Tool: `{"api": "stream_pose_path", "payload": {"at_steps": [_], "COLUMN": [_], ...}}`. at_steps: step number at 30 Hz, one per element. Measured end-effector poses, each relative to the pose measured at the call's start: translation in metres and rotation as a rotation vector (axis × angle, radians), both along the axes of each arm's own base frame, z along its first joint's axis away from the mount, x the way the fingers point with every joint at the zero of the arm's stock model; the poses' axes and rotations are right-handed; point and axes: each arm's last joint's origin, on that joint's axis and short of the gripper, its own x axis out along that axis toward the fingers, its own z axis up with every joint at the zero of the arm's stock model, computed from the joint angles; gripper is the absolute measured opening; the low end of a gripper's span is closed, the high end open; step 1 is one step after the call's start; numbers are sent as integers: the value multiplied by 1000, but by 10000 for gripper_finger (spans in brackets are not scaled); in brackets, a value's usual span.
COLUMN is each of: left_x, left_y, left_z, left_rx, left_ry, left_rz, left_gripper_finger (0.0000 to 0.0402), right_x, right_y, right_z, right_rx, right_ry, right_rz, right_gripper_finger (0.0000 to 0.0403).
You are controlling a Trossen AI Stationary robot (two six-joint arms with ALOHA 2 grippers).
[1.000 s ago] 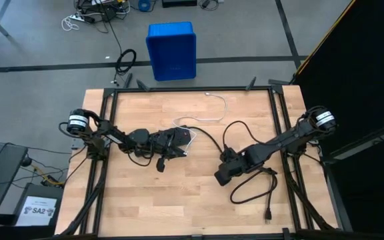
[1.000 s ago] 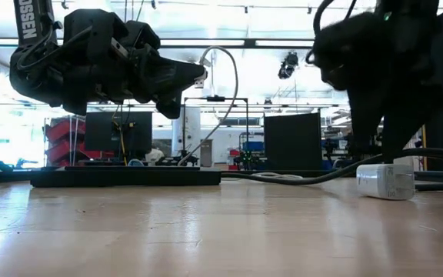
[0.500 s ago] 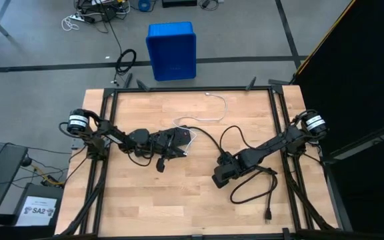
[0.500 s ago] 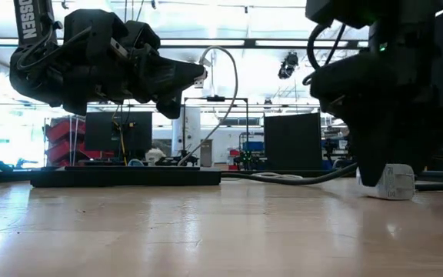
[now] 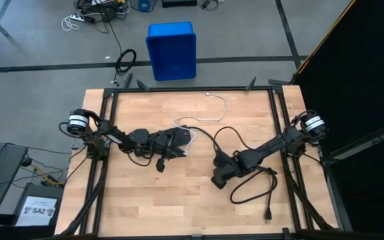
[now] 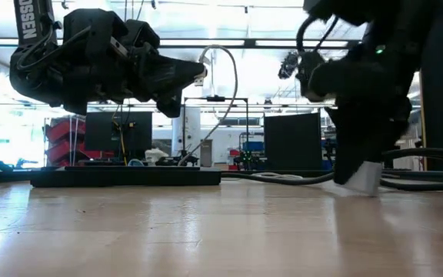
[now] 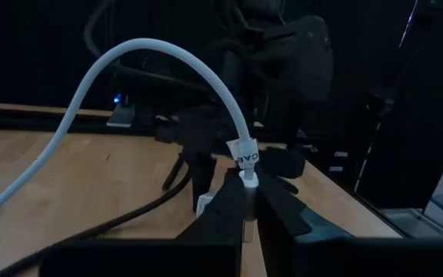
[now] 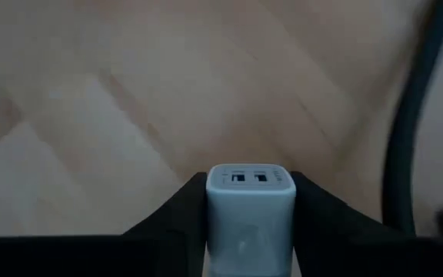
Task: Insert USB
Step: Insert the white charger cable into the white charger adapter
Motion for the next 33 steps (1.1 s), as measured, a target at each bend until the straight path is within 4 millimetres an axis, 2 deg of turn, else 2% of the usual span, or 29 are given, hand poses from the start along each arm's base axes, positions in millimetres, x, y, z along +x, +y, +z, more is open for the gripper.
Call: {"api": "stream_pose_path", "payload": {"at_steps": [7, 12, 15, 18, 23, 33], "left_x": [-3, 7, 11, 12, 14, 16], "left_y": [-8, -22, -34, -42, -42, -40], "left_z": [16, 27, 33, 35, 36, 36], "left_rx": [-5, 31, 85, 137, 151, 210], "left_ry": [-163, -223, -271, -297, -294, -296], "left_rz": [-31, -74, -107, -128, -105, 9], "left_gripper_finger": [0, 0, 0, 0, 0, 0], "right_x": [8, 7, 2, -7, -18, -2], "right_y": [32, 34, 27, 18, 4, -1], "right_z": [9, 3, -2, -10, -11, 9], "right_rx": [-380, -582, -610, -566, -552, -634], "right_ry": [-328, -508, -639, -748, -886, -984], "right_rz": [301, 376, 365, 367, 329, 435], "right_gripper_finger": [112, 112, 112, 112, 112, 112]}}
